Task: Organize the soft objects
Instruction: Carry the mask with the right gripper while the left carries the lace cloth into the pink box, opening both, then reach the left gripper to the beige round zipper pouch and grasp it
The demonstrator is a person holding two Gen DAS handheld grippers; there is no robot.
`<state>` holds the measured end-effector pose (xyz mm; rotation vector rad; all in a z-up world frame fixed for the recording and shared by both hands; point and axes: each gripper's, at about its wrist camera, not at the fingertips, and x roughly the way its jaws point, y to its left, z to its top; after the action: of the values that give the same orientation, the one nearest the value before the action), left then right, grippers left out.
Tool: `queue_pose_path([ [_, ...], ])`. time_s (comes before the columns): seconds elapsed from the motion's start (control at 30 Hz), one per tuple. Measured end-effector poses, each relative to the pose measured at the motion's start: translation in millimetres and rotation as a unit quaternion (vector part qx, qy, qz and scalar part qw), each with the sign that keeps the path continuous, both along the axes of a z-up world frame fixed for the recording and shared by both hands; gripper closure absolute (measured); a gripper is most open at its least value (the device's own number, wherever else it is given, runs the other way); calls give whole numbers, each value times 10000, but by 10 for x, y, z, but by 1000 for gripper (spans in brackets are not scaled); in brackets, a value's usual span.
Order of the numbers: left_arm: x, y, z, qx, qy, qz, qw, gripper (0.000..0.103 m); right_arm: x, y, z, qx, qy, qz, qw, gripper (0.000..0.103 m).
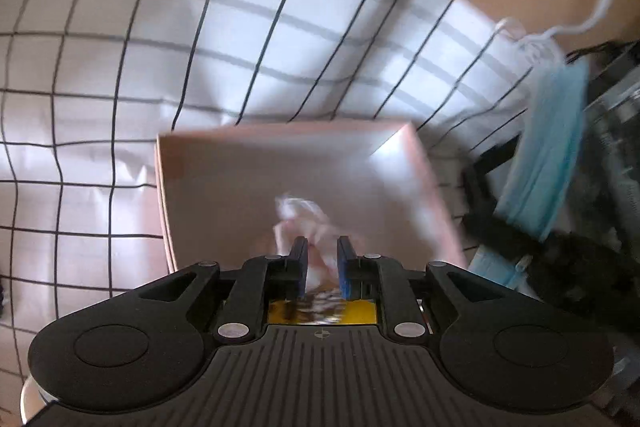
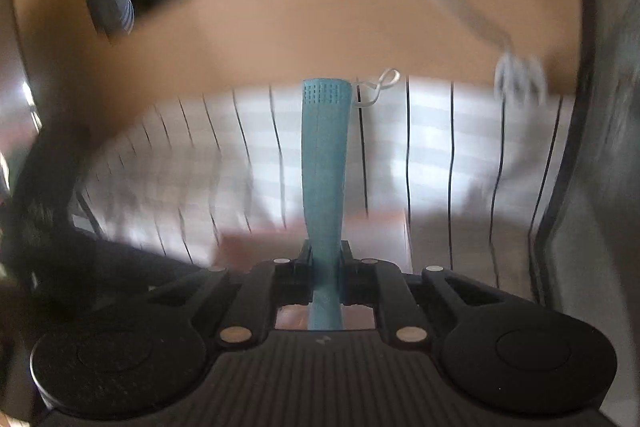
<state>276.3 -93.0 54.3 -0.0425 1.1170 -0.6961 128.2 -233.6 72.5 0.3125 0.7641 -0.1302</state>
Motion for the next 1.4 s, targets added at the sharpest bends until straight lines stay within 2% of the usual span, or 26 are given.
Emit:
queue_pose_path([
  [0.07, 62, 9, -48, 104, 56, 19, 9999, 86, 91, 7, -202, 39, 415, 101, 9991, 92],
  [0.17, 92, 111, 38, -155, 24, 19, 9999, 86, 207, 39, -433, 138, 852, 240, 9960, 92],
  [0.23, 82, 203, 152, -330, -87, 17, 9994, 86, 221, 74, -521, 116, 973, 283, 9948, 91],
  [0.27, 78, 238, 204, -401, -127, 20, 9991, 86, 212, 70, -533, 126, 978, 205, 9949, 85],
  [0.33, 30, 339, 313, -602, -229, 12, 9979, 86, 169, 37, -499, 249, 923, 108, 9954, 62],
  [0.4, -85, 507, 428, -755, -390, 29, 9964, 86, 94, 22, -415, 342, 807, 60, 9961, 49],
  [0.43, -131, 555, 479, -788, -451, 51, 9959, 86, 51, 25, -363, 345, 742, 49, 9966, 47],
  [0.57, -397, 1030, 659, -897, -838, 349, 9918, 86, -4, 69, -159, 251, 422, 40, 9988, 46],
  [0.63, -519, 1269, 748, -931, -1022, 570, 9888, 86, 59, 78, -49, 148, 209, -134, 9996, 48],
  [0.67, -593, 1399, 774, -954, -1111, 685, 9868, 86, 156, 70, -10, 132, 106, -214, 9996, 50],
  [0.7, -670, 1533, 799, -970, -1178, 824, 9849, 86, 288, 50, 10, 189, -9, -227, 9996, 61],
  [0.73, -746, 1660, 817, -976, -1206, 961, 9832, 86, 408, 16, 13, 255, -8, -261, 9993, 67],
  [0.8, -885, 1865, 836, -997, -1244, 1208, 9798, 86, 695, -69, -152, 446, 461, -458, 9969, 75],
  [0.9, -1167, 2170, 844, -988, -1431, 1525, 9729, 86, 889, -47, -526, 790, 1318, -257, 9878, 77],
  [0.97, -1369, 2378, 802, -912, -1652, 1754, 9662, 86, 855, -41, -678, 1079, 1630, -260, 9804, 77],
  [1.03, -1544, 2617, 707, -735, -1762, 2086, 9592, 86, 740, -66, -589, 1157, 1494, -310, 9815, 77],
  [1.1, -1666, 2878, 562, -644, -1683, 2492, 9515, 86, 597, -102, -407, 1251, 1213, -403, 9839, 75],
  [1.13, -1721, 3013, 491, -664, -1620, 2687, 9472, 86, 507, -101, -279, 1183, 1025, -438, 9867, 71],
  [1.17, -1774, 3154, 421, -702, -1559, 2887, 9420, 86, 422, -74, -150, 1014, 868, -476, 9899, 66],
  [1.23, -1865, 3455, 281, -756, -1450, 3296, 9299, 86, 280, 29, 69, 610, 583, -497, 9952, 50],
  [1.37, -2007, 3985, 78, -737, -1331, 3967, 9052, 86, 80, 459, 381, -131, 131, -138, 9997, 47],
  [1.4, -2031, 4096, 45, -756, -1345, 4101, 8989, 86, 32, 601, 438, -245, -1, 4, 9997, 42],
])
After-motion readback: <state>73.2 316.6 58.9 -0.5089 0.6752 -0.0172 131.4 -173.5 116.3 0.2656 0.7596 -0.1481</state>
